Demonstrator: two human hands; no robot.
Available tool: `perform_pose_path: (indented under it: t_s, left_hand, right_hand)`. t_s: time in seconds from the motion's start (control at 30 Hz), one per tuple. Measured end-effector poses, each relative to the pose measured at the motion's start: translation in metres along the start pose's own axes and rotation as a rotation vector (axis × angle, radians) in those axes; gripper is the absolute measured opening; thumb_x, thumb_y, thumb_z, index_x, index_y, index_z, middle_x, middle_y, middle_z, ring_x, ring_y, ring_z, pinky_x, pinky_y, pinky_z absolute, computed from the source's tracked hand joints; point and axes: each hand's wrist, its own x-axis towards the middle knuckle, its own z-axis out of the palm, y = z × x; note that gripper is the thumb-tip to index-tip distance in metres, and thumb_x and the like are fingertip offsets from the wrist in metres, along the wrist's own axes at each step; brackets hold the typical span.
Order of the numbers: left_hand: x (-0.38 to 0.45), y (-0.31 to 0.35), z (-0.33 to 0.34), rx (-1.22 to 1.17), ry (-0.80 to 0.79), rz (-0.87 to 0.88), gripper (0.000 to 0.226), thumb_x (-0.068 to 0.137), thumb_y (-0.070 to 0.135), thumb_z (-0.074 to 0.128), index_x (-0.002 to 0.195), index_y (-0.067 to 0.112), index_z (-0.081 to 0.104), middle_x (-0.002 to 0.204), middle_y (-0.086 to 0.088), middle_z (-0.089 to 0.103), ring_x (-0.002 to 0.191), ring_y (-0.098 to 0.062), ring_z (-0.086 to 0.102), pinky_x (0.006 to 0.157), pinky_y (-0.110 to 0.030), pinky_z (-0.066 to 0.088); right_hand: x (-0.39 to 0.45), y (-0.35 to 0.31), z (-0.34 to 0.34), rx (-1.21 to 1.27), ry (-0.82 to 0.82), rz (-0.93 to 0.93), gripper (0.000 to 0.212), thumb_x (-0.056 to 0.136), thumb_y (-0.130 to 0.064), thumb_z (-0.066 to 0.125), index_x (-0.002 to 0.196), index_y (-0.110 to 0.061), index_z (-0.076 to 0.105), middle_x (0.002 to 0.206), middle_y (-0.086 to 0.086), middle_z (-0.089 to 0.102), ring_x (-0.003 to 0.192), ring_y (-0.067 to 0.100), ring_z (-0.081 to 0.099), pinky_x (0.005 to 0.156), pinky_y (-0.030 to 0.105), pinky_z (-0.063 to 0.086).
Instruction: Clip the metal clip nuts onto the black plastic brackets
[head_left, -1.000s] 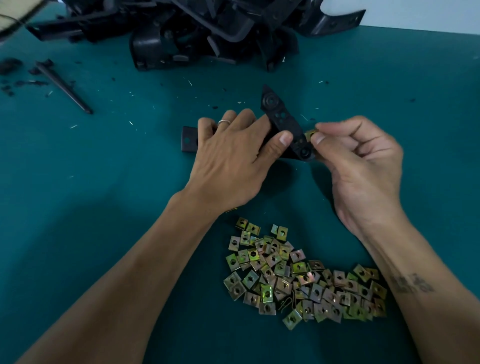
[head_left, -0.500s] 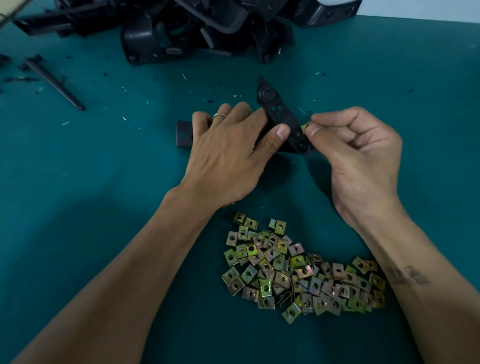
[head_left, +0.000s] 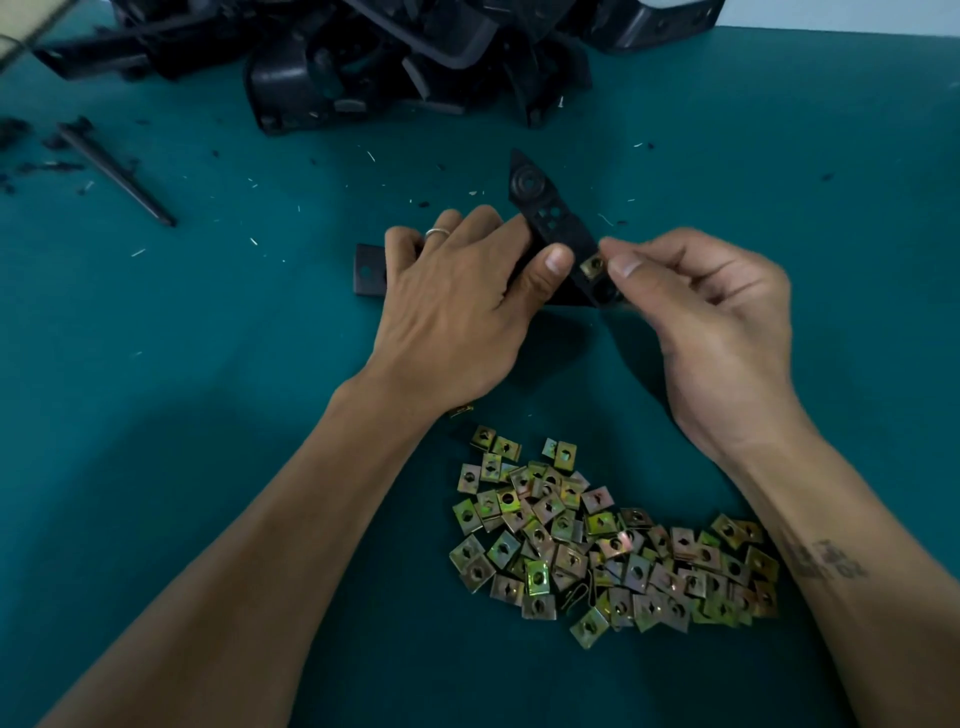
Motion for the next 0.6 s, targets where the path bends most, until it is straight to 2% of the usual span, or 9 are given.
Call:
perform_pose_path:
  t_s: [0.07, 0.13, 0.23, 0.3, 0.37, 0.43, 0.5, 0.57, 0.6]
  left_hand:
    - [0.001, -0.001, 0.000, -0.015, 0.009, -0.012, 0.047, 0.102, 0.061, 0.016, 0.104, 0.034, 0.054, 0.090, 0.007, 0.049, 0.092, -0.019, 0.045, 0.086, -0.040, 0.024]
    - [0.001, -0.001, 0.000, -0.007, 0.011, -0.026, 0.048, 0.102, 0.062, 0.015, 0.107, 0.037, 0.056, 0.090, 0.008, 0.049, 0.092, -0.018, 0.046, 0.087, -0.039, 0.025]
    - [0.001, -0.003, -0.001, -0.042, 0.062, -0.070, 0.034, 0.103, 0.059, 0.020, 0.091, 0.037, 0.043, 0.088, 0.008, 0.048, 0.092, -0.021, 0.048, 0.084, -0.040, 0.025]
    - [0.002, -0.006, -0.002, -0.070, 0.113, -0.119, 0.033, 0.103, 0.057, 0.023, 0.085, 0.035, 0.040, 0.085, 0.009, 0.048, 0.091, -0.024, 0.049, 0.082, -0.040, 0.023]
    - [0.003, -0.008, -0.003, -0.085, 0.150, -0.165, 0.037, 0.102, 0.058, 0.024, 0.083, 0.033, 0.042, 0.081, 0.009, 0.048, 0.090, -0.023, 0.049, 0.081, -0.039, 0.022]
    - [0.004, -0.009, -0.004, -0.107, 0.179, -0.209, 0.037, 0.101, 0.059, 0.030, 0.081, 0.033, 0.046, 0.079, 0.009, 0.050, 0.090, -0.022, 0.051, 0.080, -0.037, 0.020]
    - [0.006, -0.010, -0.006, -0.127, 0.254, -0.294, 0.037, 0.101, 0.060, 0.036, 0.079, 0.032, 0.048, 0.079, 0.008, 0.054, 0.089, -0.022, 0.054, 0.079, -0.035, 0.019]
    - [0.008, -0.015, -0.010, -0.126, 0.373, -0.426, 0.043, 0.100, 0.060, 0.036, 0.078, 0.027, 0.050, 0.082, 0.007, 0.059, 0.090, -0.024, 0.055, 0.081, -0.035, 0.019]
    - [0.008, -0.017, -0.011, -0.125, 0.429, -0.481, 0.045, 0.100, 0.060, 0.035, 0.078, 0.025, 0.052, 0.083, 0.007, 0.061, 0.090, -0.024, 0.055, 0.082, -0.034, 0.019]
  right_hand:
    - [-0.001, -0.003, -0.001, 0.023, -0.047, 0.050, 0.022, 0.091, -0.011, 0.059, 0.078, -0.019, 0.076, 0.094, 0.001, 0.079, 0.105, 0.020, 0.071, 0.100, 0.038, 0.051]
    - [0.000, -0.006, -0.004, 0.066, -0.102, 0.116, 0.023, 0.091, -0.017, 0.049, 0.091, -0.007, 0.071, 0.111, 0.008, 0.077, 0.119, 0.024, 0.066, 0.108, 0.042, 0.045]
    - [0.000, -0.014, -0.006, 0.191, -0.232, 0.188, 0.042, 0.095, -0.021, 0.035, 0.109, 0.002, 0.067, 0.135, 0.023, 0.063, 0.139, 0.024, 0.051, 0.122, 0.048, 0.028]
    - [0.000, -0.016, -0.008, 0.197, -0.306, 0.218, 0.048, 0.099, -0.021, 0.030, 0.118, -0.001, 0.068, 0.142, 0.018, 0.060, 0.145, 0.021, 0.044, 0.125, 0.049, 0.019]
    - [0.000, -0.017, -0.009, 0.131, -0.363, 0.233, 0.046, 0.099, -0.018, 0.033, 0.130, -0.005, 0.064, 0.146, 0.009, 0.059, 0.145, 0.018, 0.043, 0.125, 0.048, 0.017]
    - [0.000, -0.014, -0.005, 0.133, -0.389, 0.243, 0.048, 0.098, -0.019, 0.038, 0.140, -0.005, 0.056, 0.149, 0.005, 0.056, 0.145, 0.015, 0.043, 0.125, 0.048, 0.020]
    - [-0.007, -0.011, 0.005, 0.125, -0.300, 0.204, 0.047, 0.098, -0.024, 0.044, 0.140, -0.006, 0.056, 0.147, 0.003, 0.058, 0.140, 0.016, 0.049, 0.121, 0.048, 0.031]
    - [-0.015, -0.008, 0.015, -0.163, -0.182, -0.014, 0.039, 0.097, -0.024, 0.056, 0.133, -0.008, 0.063, 0.137, 0.002, 0.061, 0.129, 0.017, 0.057, 0.108, 0.044, 0.048]
    - [-0.018, -0.006, 0.019, -0.332, -0.200, -0.139, 0.035, 0.096, -0.020, 0.063, 0.129, -0.008, 0.067, 0.130, 0.002, 0.062, 0.122, 0.018, 0.059, 0.099, 0.039, 0.052]
